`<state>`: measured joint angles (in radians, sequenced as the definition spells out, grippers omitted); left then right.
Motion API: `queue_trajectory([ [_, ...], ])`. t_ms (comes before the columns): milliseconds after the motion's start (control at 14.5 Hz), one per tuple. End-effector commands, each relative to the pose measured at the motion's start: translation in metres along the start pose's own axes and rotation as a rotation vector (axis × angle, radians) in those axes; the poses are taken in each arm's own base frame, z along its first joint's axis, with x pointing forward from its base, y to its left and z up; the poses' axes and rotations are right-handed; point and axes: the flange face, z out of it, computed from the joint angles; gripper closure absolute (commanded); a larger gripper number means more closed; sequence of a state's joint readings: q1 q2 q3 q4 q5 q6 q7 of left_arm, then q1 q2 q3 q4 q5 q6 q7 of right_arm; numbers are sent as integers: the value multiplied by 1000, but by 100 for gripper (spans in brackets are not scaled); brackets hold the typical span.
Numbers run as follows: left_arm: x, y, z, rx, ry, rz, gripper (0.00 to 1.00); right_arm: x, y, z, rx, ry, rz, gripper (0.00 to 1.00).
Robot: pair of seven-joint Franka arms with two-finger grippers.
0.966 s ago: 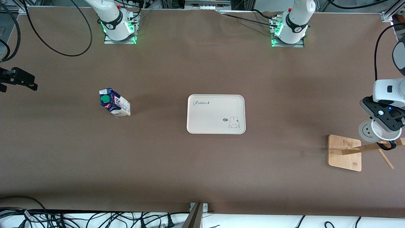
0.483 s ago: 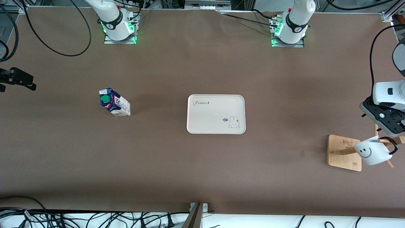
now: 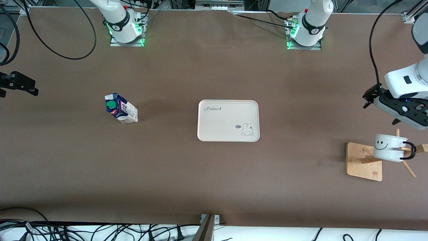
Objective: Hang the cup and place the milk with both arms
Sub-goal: 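Open the left gripper and raise it away from the hung mug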
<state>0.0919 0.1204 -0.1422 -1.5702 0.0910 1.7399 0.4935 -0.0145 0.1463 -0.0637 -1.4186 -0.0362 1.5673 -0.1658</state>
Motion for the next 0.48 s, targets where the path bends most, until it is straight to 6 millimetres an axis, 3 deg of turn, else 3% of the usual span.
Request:
queue_trajectory([
  [0,-15,32,0,-58,-19,-185,0,-6,0,-1,-11,-27,-10,0],
  [207,-29,49,16,-105,-45,-292,0,-13,-7,1,-7,-96,-20,0],
  [414,-31,51,18,-107,-47,-348,0,-16,-1,2,-8,-114,-8,0],
])
